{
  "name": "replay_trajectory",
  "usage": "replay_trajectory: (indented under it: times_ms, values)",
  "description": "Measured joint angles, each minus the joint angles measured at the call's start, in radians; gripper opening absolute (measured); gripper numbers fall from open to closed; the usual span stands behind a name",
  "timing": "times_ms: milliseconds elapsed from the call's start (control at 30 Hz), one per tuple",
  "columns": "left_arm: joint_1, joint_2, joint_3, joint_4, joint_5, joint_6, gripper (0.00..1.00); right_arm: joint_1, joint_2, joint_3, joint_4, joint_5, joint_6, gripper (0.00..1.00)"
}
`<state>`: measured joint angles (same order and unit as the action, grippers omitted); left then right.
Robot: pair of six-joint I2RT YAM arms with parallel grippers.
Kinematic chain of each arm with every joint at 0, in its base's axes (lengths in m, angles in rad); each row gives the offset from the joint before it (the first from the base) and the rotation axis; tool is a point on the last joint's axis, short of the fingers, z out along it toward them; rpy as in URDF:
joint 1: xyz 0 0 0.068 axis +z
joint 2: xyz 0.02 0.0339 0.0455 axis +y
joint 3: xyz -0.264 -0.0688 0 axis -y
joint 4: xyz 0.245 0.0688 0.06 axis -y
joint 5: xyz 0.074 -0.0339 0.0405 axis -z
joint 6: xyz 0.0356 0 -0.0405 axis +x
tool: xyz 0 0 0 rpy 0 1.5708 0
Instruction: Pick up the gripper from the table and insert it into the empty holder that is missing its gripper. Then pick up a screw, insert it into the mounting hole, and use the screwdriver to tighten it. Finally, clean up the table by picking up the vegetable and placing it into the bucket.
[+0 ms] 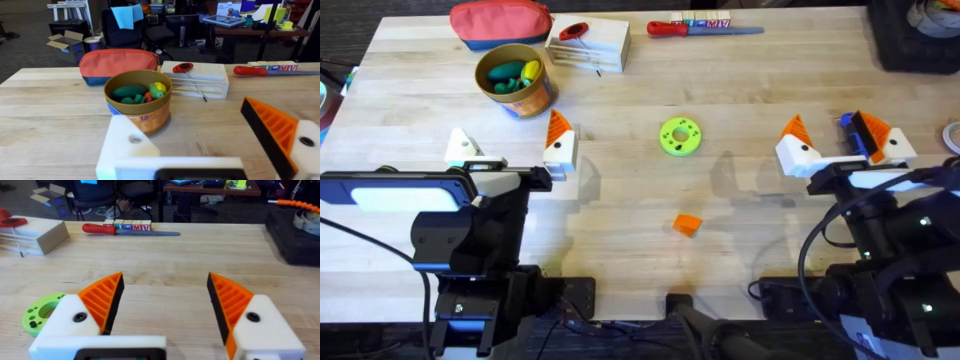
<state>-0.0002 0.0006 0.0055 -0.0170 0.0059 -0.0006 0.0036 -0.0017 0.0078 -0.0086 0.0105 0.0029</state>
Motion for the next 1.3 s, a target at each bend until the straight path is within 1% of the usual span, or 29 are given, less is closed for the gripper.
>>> replay_trajectory:
  times_ms: [567, 633, 700, 767, 833, 933, 1000, 1133, 1200, 1300]
  values:
    - [0.000, 0.000, 0.000, -0.004, 0.000, 0.000, 0.987, 0.000, 0.000, 0.002, -0.008, 0.000, 0.005, 0.992]
    - [0.000, 0.000, 0.000, 0.011, -0.001, 0.000, 0.987, 0.000, 0.000, 0.010, -0.023, 0.000, 0.013, 0.991]
    - [0.000, 0.000, 0.007, 0.006, -0.002, 0.000, 0.987, 0.000, 0.004, 0.038, -0.074, -0.002, 0.020, 0.991]
    - [0.000, 0.000, 0.042, -0.055, -0.010, 0.001, 0.985, 0.000, 0.024, 0.086, -0.138, -0.004, 0.027, 0.992]
    - [0.000, 0.003, 0.109, -0.145, -0.030, 0.001, 0.986, 0.000, 0.059, 0.151, -0.203, -0.005, 0.034, 0.991]
    - [0.000, 0.042, 0.267, -0.298, -0.080, 0.001, 0.986, 0.000, 0.140, 0.284, -0.319, -0.005, 0.051, 0.991]
    - [0.000, 0.092, 0.385, -0.396, -0.120, 0.001, 0.985, 0.000, 0.208, 0.384, -0.406, -0.008, 0.059, 0.991]
    - [0.000, 0.235, 0.604, -0.627, -0.191, 0.000, 0.986, 0.000, 0.376, 0.598, -0.573, -0.008, 0.072, 0.992]
    - [0.000, 0.323, 0.706, -0.741, -0.224, -0.023, 0.986, 0.000, 0.458, 0.695, -0.627, -0.014, 0.072, 0.991]
    - [0.000, 0.445, 0.832, -0.887, -0.260, -0.102, 0.986, 0.000, 0.580, 0.824, -0.696, -0.037, 0.073, 0.991]
